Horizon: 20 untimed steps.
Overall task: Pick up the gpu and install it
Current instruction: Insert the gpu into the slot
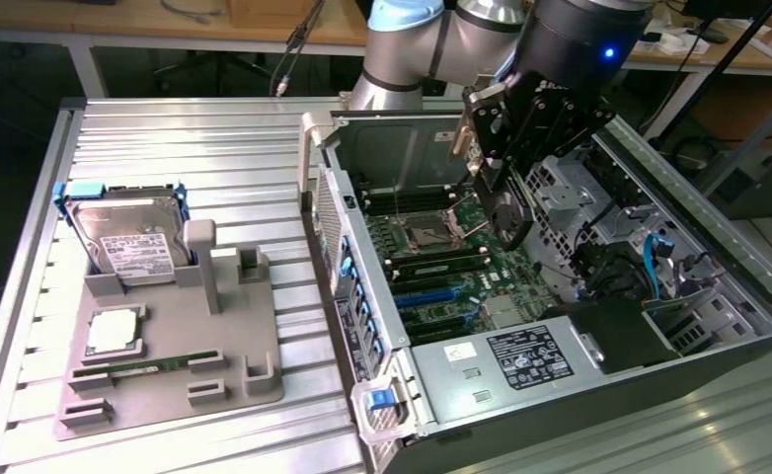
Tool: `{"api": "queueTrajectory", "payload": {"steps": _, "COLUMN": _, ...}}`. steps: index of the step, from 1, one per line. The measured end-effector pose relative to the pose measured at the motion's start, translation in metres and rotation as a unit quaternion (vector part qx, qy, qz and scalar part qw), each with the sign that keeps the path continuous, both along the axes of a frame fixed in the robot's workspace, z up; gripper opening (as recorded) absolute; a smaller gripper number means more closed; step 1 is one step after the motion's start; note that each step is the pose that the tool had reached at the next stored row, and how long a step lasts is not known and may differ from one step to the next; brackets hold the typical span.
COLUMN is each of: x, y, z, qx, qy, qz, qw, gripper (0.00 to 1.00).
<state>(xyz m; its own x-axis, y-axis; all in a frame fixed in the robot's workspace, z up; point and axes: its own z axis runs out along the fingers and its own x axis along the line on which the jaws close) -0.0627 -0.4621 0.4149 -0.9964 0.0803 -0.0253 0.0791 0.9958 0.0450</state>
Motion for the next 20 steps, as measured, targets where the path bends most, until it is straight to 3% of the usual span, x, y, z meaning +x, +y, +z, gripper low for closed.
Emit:
{"api": "queueTrajectory", "payload": {"steps": 6, "x": 0.0, "y": 0.0, "z": 0.0, "qx": 0.0, "qy": 0.0, "qz": 0.003, "qw": 1.0, "gripper": 0.27}}
{"api": "queueTrajectory", "payload": {"steps": 11, "x": 0.0, "y": 0.0, "z": 0.0, "qx": 0.0, "qy": 0.0, "qz": 0.045, "qw": 0.999, "gripper": 0.27}}
{"api": "queueTrajectory", "payload": {"steps": 20, "x": 0.0, "y": 0.0, "z": 0.0, "qx": 0.0, "qy": 0.0, "qz": 0.076, "qw": 0.9971, "gripper": 0.27}}
